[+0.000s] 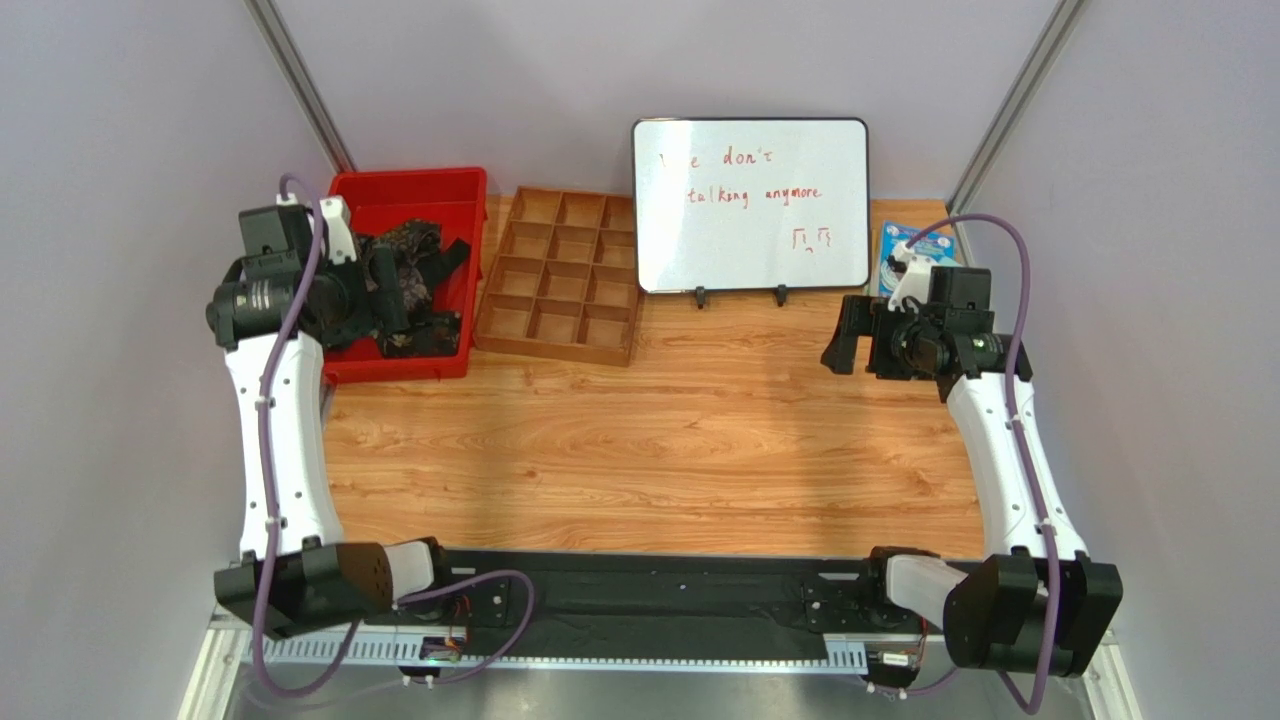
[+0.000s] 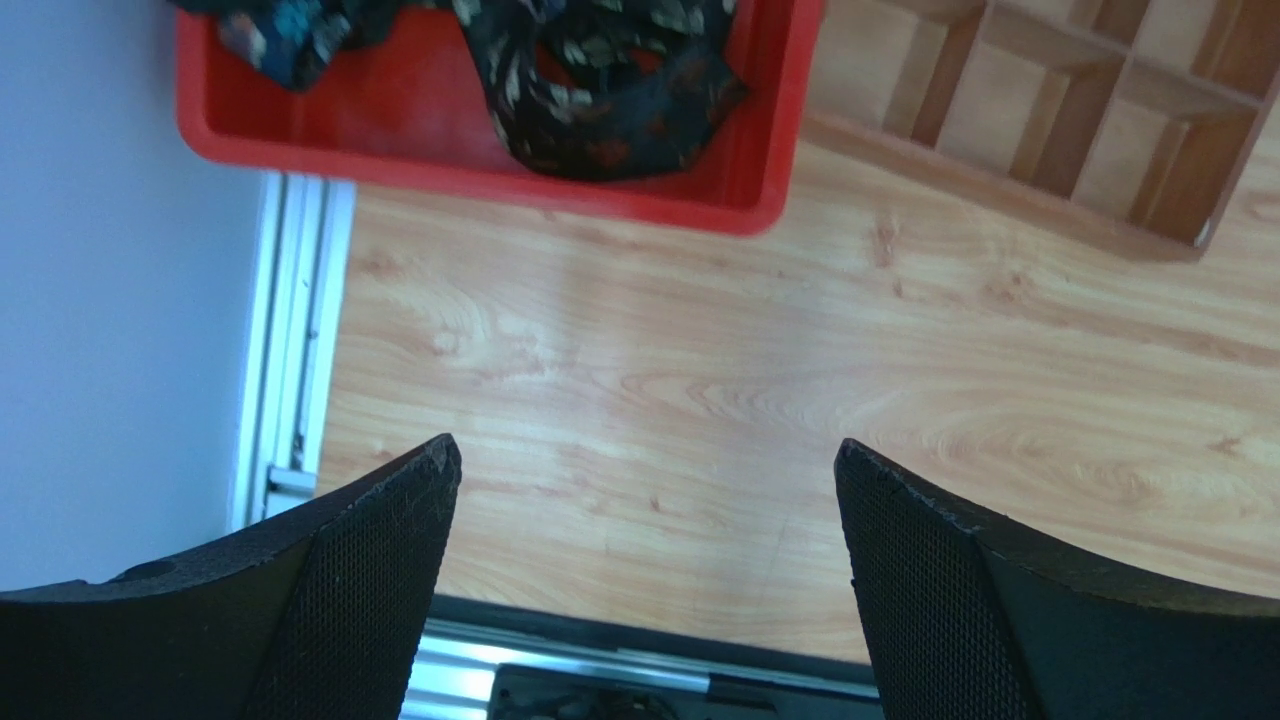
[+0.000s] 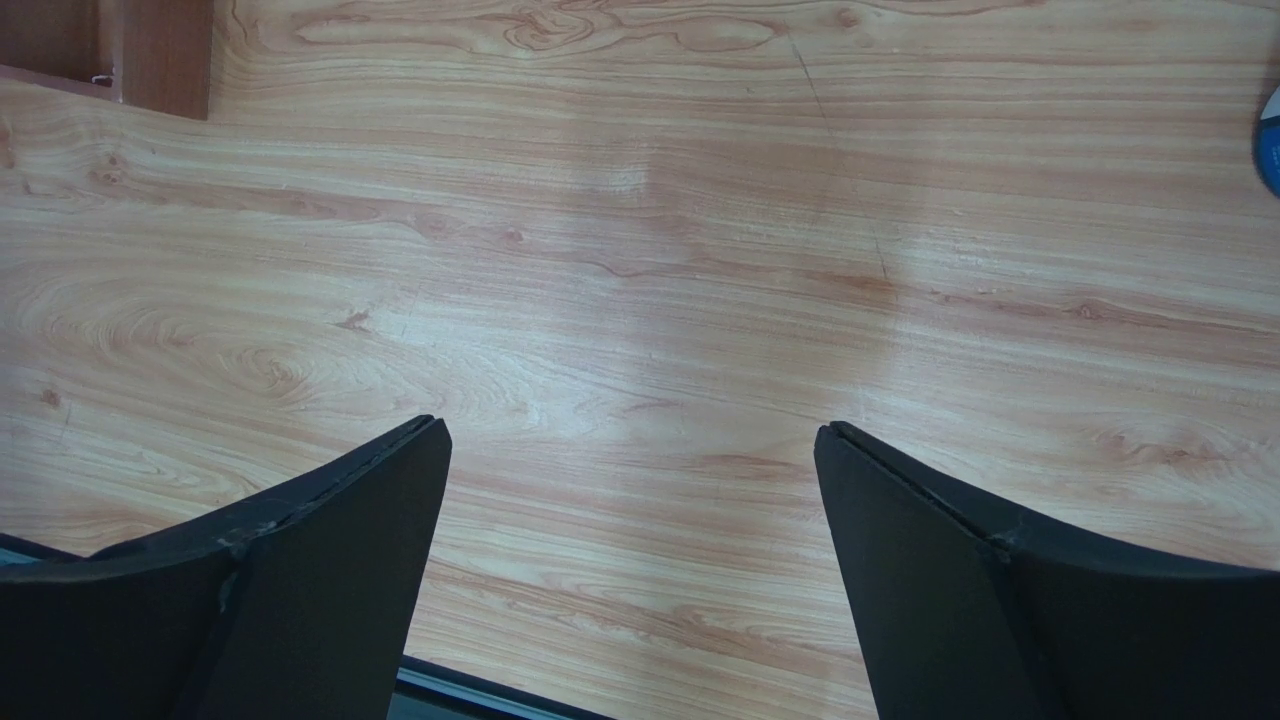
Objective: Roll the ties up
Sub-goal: Pick up the tie from the bin.
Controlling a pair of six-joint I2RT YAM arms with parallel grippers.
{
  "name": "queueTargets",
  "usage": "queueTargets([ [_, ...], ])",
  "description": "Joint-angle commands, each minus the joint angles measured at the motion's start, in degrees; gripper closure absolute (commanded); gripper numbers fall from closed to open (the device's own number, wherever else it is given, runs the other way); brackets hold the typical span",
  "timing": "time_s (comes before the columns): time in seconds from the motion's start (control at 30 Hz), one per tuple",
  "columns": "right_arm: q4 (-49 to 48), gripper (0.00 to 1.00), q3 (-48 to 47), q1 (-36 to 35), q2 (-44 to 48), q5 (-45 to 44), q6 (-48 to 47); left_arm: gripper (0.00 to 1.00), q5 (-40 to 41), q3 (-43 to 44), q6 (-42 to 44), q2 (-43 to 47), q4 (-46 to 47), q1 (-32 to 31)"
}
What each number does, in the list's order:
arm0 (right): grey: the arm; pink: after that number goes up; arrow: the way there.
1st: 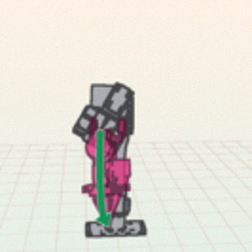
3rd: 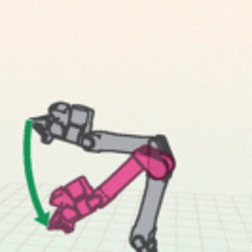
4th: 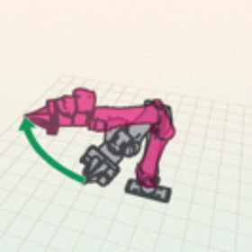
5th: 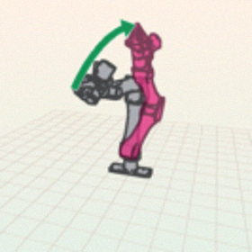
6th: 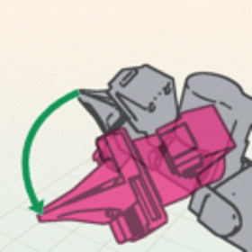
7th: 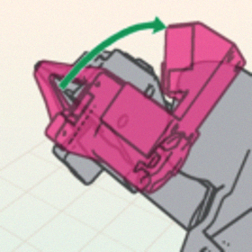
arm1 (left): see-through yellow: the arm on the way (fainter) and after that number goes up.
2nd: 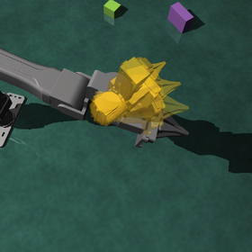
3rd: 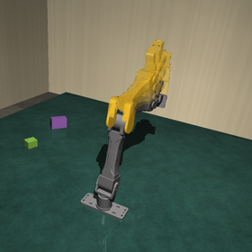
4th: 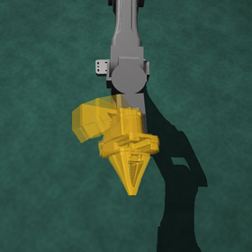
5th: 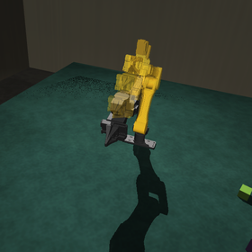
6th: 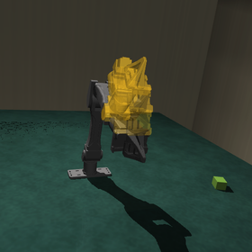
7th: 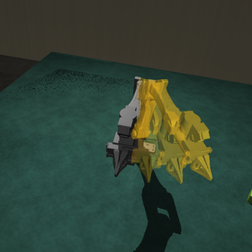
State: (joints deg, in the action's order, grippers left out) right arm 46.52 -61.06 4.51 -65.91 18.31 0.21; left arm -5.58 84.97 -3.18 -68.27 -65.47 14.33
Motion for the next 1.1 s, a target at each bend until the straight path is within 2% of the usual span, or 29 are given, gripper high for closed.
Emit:
queueTargets([
  [0.0,-2.0,0.0,-2.7,-0.3,-1.1,1.6,0.8,0.01,2.9,9.4,2.9,-8.2,3.3,0.2],
  [0.13,-2.1,0.0,-4.0,-0.3,-3.0,2.0,0.9,0.04,-0.3,12.9,4.2,-15.2,4.8,0.2],
  [0.23,-2.3,0.0,-4.3,-0.3,-4.1,1.9,1.1,0.12,-6.4,14.8,4.5,-19.9,5.1,0.4],
  [0.43,-2.1,0.0,-5.1,-0.3,-5.9,1.9,1.6,0.25,-11.4,16.5,4.6,-28.7,7.7,2.7],
  [0.73,-1.2,0.0,-7.6,-0.3,-9.3,0.3,0.7,0.27,-17.1,21.0,5.1,-40.0,10.9,5.5],
  [1.07,-0.4,0.0,-10.7,-0.3,-13.3,-1.3,-1.5,0.32,-15.4,26.2,4.0,-49.1,12.3,5.6],
])
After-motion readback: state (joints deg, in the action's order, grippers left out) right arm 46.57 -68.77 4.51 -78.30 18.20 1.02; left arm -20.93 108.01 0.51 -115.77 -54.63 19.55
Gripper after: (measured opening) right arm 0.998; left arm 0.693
